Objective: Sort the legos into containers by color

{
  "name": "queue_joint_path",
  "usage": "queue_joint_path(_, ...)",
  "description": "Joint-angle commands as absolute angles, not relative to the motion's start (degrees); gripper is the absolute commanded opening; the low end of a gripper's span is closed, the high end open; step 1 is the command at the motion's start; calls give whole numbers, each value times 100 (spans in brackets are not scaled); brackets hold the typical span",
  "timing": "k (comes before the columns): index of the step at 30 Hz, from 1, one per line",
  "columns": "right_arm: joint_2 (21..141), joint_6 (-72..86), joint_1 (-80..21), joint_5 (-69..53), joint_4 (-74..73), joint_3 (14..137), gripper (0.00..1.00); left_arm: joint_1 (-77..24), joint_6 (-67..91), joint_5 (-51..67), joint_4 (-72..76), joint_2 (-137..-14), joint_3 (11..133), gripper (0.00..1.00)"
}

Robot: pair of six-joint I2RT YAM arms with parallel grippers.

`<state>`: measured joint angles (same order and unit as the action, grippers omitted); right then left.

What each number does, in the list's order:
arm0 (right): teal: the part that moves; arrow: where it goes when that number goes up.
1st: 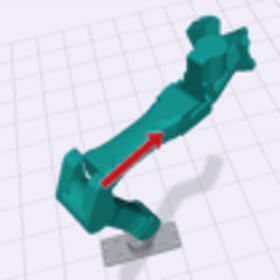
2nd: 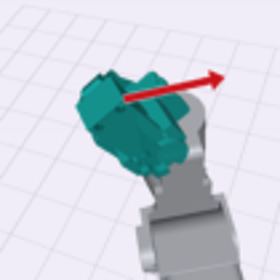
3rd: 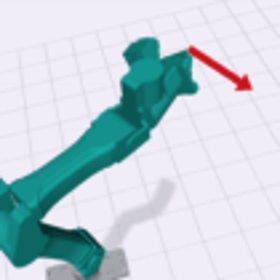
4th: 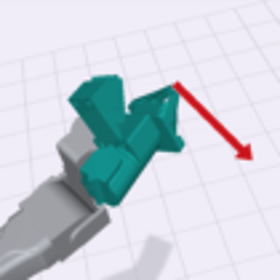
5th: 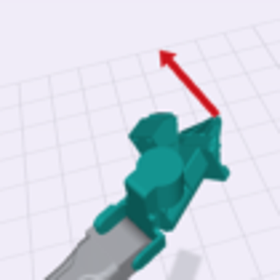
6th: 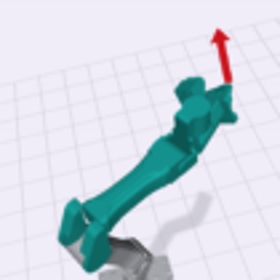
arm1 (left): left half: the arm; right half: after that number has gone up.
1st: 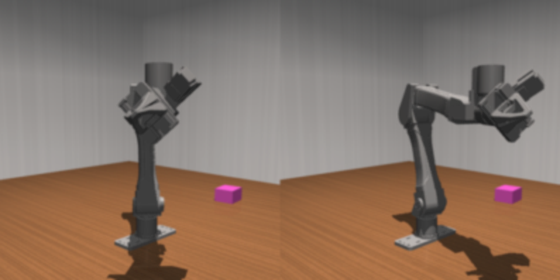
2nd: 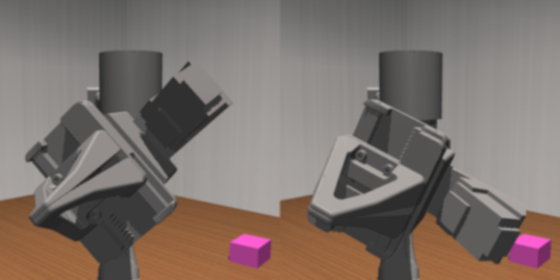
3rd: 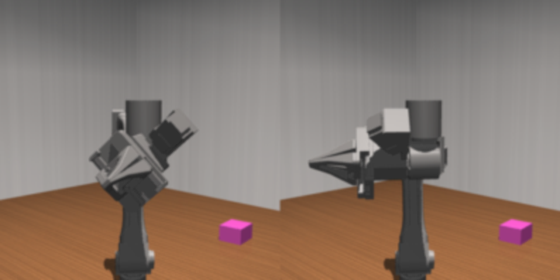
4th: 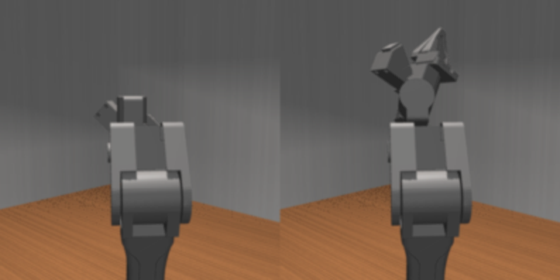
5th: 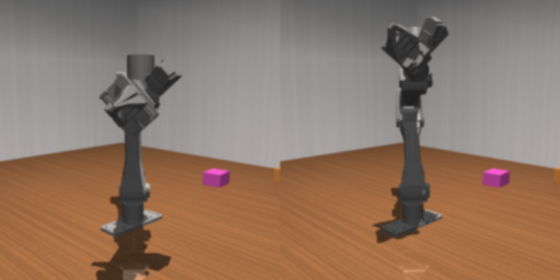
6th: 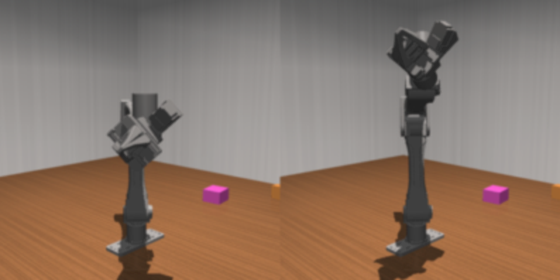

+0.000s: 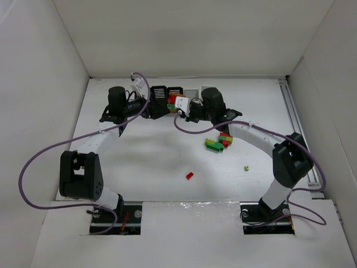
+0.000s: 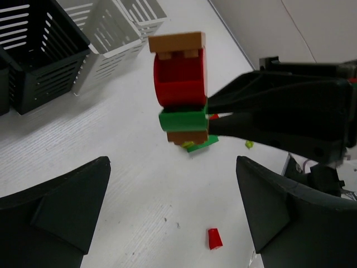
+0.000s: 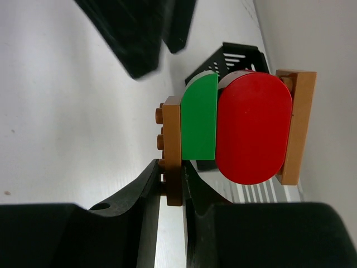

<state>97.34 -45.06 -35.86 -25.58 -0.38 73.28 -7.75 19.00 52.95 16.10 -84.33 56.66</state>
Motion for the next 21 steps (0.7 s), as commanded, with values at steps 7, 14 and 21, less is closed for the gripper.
queue_joint_path(7, 9475, -4096, -4007, -2541, 334, 7400, 0, -932, 2347, 4764, 2285, -8701, 5994, 85)
queue_joint_path(14, 9475, -4096, -4061, -2347, 334, 7400, 0, -932, 2347, 4816, 2391, -8763, 6047, 76)
queue_joint_path(21, 9536, -3955, -4113, -2162, 334, 7400, 0, -932, 2347, 5255, 2443, -8763, 6047, 56)
